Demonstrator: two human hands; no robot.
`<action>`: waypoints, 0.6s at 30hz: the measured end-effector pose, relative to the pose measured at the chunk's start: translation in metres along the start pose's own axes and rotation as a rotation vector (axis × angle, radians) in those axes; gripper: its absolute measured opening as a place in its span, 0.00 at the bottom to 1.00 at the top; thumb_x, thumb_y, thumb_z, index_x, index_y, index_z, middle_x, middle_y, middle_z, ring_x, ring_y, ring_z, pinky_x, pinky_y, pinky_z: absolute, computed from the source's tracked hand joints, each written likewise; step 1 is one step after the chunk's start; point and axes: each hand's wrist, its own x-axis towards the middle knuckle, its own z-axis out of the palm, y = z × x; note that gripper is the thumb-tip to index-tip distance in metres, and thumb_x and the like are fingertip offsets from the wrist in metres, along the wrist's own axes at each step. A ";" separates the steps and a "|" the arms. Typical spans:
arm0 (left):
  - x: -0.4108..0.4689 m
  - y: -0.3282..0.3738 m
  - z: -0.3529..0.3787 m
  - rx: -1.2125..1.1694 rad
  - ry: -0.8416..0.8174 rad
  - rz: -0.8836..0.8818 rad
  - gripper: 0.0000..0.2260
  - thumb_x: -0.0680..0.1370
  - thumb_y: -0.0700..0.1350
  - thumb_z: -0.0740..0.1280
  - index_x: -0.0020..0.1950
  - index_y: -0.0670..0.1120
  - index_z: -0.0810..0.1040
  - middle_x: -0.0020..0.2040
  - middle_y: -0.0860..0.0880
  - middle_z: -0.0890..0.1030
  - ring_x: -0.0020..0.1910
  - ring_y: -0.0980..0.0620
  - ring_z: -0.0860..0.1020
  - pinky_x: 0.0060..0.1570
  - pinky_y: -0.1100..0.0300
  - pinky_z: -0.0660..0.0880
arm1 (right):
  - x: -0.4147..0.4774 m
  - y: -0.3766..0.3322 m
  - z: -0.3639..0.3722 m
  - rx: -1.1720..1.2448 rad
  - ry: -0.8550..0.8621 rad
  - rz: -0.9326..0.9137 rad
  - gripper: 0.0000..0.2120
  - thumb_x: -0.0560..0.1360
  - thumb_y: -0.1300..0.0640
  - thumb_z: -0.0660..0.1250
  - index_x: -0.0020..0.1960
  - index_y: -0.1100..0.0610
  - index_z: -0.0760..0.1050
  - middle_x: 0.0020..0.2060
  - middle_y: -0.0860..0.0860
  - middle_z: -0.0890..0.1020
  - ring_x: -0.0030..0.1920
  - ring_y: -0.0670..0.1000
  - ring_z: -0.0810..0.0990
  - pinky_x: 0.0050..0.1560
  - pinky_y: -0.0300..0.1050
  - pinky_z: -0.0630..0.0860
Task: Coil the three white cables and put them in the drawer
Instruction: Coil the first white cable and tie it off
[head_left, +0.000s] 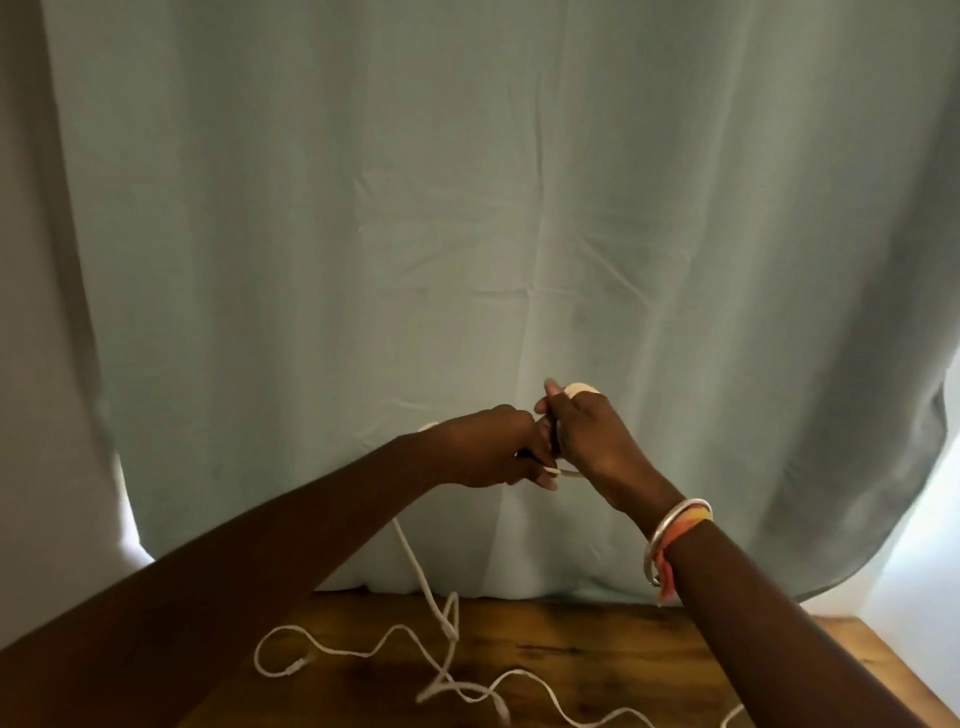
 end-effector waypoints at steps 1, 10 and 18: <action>-0.001 0.001 -0.003 0.055 -0.019 -0.002 0.11 0.77 0.47 0.69 0.57 0.45 0.84 0.45 0.44 0.84 0.34 0.57 0.75 0.49 0.54 0.78 | -0.001 0.001 -0.001 -0.067 -0.009 0.029 0.21 0.84 0.47 0.53 0.43 0.58 0.76 0.30 0.53 0.79 0.31 0.51 0.78 0.37 0.40 0.75; -0.014 -0.026 -0.047 0.184 -0.027 0.055 0.07 0.76 0.49 0.70 0.51 0.52 0.85 0.41 0.60 0.81 0.40 0.60 0.77 0.41 0.60 0.72 | -0.023 0.024 -0.008 0.222 -0.543 0.401 0.29 0.82 0.40 0.53 0.42 0.64 0.76 0.27 0.56 0.73 0.25 0.52 0.71 0.29 0.42 0.70; -0.021 -0.046 -0.054 -0.511 0.312 0.013 0.07 0.74 0.41 0.73 0.49 0.40 0.86 0.35 0.43 0.82 0.35 0.54 0.76 0.37 0.65 0.71 | -0.061 -0.001 0.012 1.167 -1.031 0.186 0.21 0.83 0.44 0.53 0.44 0.59 0.71 0.29 0.50 0.70 0.29 0.47 0.64 0.34 0.42 0.65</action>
